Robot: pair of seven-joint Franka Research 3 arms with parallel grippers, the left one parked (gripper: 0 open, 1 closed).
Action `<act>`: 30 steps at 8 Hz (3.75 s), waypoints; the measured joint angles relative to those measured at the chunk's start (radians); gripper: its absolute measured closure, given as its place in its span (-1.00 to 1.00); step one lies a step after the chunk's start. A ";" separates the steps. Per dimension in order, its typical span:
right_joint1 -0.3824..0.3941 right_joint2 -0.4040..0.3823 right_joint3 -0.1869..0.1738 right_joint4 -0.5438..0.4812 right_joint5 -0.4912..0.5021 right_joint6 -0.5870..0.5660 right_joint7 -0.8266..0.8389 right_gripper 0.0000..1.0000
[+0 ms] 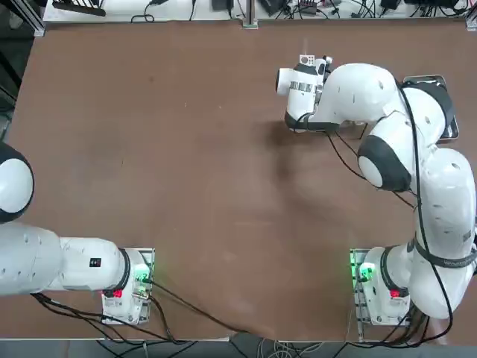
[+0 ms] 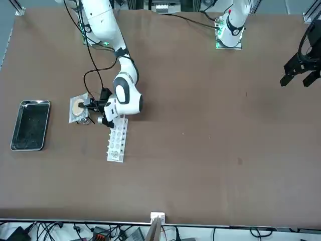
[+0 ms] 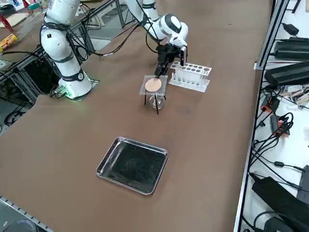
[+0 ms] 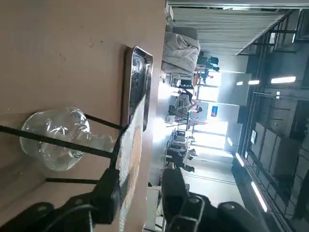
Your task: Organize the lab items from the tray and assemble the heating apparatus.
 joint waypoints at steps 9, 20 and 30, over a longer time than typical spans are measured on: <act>-0.018 0.005 -0.002 0.000 0.000 0.000 0.000 -1.00; -0.018 0.005 -0.001 0.015 0.085 0.024 0.000 -1.00; -0.013 -0.217 -0.007 0.114 0.322 -0.038 -0.176 -1.00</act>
